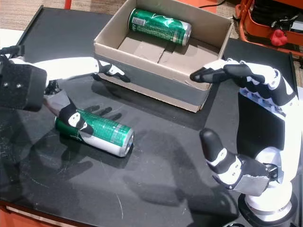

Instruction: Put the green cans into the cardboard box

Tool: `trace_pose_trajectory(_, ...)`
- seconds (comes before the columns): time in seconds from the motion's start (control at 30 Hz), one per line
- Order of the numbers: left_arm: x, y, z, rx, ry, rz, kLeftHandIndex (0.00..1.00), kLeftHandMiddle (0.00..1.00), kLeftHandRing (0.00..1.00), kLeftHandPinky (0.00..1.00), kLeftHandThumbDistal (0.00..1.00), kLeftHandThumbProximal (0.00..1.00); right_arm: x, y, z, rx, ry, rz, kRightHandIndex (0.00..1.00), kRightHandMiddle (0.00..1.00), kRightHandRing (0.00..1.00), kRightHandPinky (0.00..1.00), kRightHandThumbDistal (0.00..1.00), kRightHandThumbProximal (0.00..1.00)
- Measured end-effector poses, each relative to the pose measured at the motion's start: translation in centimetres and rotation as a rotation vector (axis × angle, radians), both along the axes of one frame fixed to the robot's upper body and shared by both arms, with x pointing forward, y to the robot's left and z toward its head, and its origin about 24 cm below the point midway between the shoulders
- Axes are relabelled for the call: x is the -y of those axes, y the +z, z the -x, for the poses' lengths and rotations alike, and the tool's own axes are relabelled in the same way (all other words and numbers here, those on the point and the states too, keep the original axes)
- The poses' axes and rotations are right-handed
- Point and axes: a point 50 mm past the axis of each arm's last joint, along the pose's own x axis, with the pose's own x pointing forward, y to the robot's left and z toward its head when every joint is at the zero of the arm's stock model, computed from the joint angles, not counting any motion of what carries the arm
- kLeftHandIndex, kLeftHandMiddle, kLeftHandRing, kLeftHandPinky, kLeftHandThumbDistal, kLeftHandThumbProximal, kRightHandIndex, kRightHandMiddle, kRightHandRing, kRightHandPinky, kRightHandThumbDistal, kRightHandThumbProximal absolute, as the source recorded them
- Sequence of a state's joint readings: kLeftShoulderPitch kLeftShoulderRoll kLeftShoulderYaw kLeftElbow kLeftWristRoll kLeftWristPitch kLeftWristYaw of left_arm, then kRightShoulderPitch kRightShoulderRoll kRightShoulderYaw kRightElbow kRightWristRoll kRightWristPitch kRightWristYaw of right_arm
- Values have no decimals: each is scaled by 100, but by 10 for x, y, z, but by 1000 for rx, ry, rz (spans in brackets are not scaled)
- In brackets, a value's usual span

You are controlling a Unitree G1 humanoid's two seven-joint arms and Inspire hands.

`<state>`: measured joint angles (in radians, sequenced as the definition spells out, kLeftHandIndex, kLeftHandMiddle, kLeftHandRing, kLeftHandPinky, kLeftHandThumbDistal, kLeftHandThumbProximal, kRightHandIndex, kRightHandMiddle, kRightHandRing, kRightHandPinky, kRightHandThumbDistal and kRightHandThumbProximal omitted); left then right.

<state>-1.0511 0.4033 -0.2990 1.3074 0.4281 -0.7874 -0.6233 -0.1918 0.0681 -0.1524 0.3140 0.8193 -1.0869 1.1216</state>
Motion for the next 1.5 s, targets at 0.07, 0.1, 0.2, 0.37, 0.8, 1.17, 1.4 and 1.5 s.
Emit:
trace_pose_trajectory(0.07, -1, -3, 1, -13, -1, 0, 92, 98, 99, 92, 90, 3, 0, 2, 0, 8, 0, -4, 48, 51, 57, 68, 77, 56)
trace_pose_trajectory(0.1, -1, -4, 2, -19, -2, 1, 92, 98, 99, 92, 91, 4, -1, 2, 1, 10, 0, -5, 48, 51, 57, 68, 77, 55)
trace_pose_trajectory(0.2, -2, -4, 2, -27, -2, 12, 92, 97, 98, 93, 91, 7, -1, 3, 2, 16, 2, -6, 50, 53, 58, 68, 74, 53)
trace_pose_trajectory(0.37, -1, -4, 3, -41, -16, 12, 91, 97, 97, 93, 93, 2, 0, 3, 4, 38, -8, 0, 52, 54, 59, 70, 78, 50)
trace_pose_trajectory(0.8, -2, -15, 8, -103, -42, -6, 91, 98, 99, 93, 86, 0, 2, 1, 7, 34, -31, -5, 49, 51, 57, 68, 65, 49)
trace_pose_trajectory(1.17, -3, -23, 11, -74, -62, -105, 90, 98, 99, 92, 85, 0, 3, 5, 9, 49, -4, -22, 46, 49, 55, 68, 69, 47)
trace_pose_trajectory(1.4, 2, -30, 11, -65, -50, -126, 89, 94, 95, 89, 94, 0, -1, 12, 10, 85, 20, -24, 46, 50, 55, 73, 62, 40)
trace_pose_trajectory(1.5, 6, -40, 14, -5, -59, -185, 86, 90, 92, 86, 91, 0, 0, 16, 9, 124, 18, -9, 44, 47, 53, 71, 56, 31)
